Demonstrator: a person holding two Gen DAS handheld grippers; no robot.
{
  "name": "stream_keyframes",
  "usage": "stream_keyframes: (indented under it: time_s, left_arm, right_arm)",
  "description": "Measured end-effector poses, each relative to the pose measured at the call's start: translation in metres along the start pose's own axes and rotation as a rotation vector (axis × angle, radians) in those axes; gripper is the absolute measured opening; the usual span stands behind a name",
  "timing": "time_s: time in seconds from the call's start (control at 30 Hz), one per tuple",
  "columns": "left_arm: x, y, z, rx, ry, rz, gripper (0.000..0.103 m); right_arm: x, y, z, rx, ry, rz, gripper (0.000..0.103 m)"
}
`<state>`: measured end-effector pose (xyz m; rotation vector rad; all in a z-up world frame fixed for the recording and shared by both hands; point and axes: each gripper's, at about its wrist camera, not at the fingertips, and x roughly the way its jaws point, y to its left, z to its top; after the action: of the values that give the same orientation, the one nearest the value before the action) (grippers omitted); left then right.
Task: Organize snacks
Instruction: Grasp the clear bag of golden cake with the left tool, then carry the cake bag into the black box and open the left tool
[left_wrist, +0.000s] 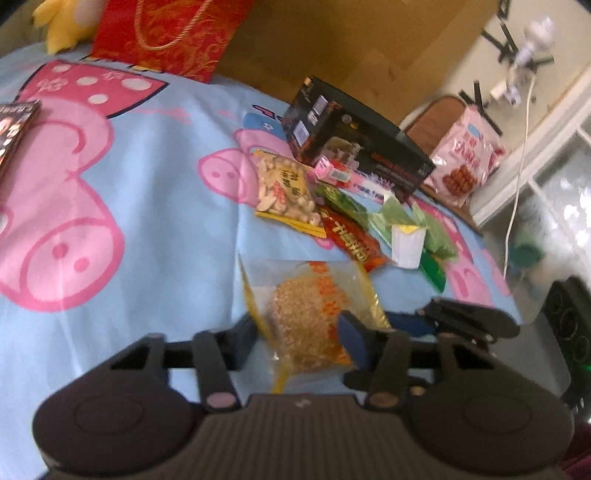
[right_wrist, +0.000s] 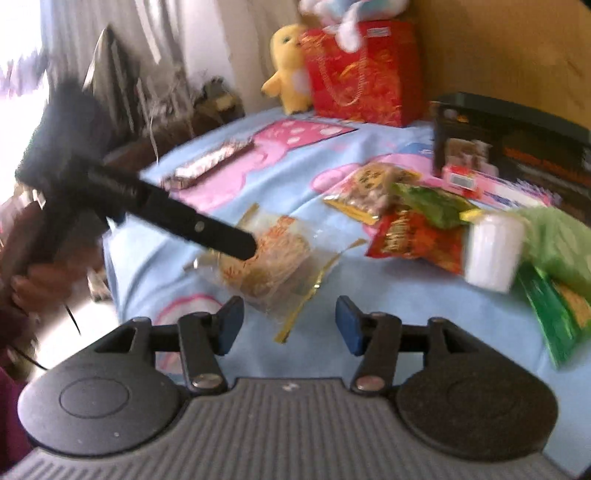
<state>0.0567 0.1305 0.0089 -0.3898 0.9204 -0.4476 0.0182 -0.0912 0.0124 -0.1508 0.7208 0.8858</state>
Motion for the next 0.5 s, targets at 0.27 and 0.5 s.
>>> stream_keyframes:
  time_s: [0.27,0.5]
  left_arm:
    - [-0.004,-0.045,0.048,0.124,-0.081,-0.046,0.044]
    - [0.047,-0.099,0.145,0.205,-0.188,-0.122,0.046]
  right_arm:
    - [-0.016,-0.018,0.03,0.024,-0.099,-0.078,0.048]
    - [-0.046,-0.095,0.089,0.072,-0.219,-0.257,0.048]
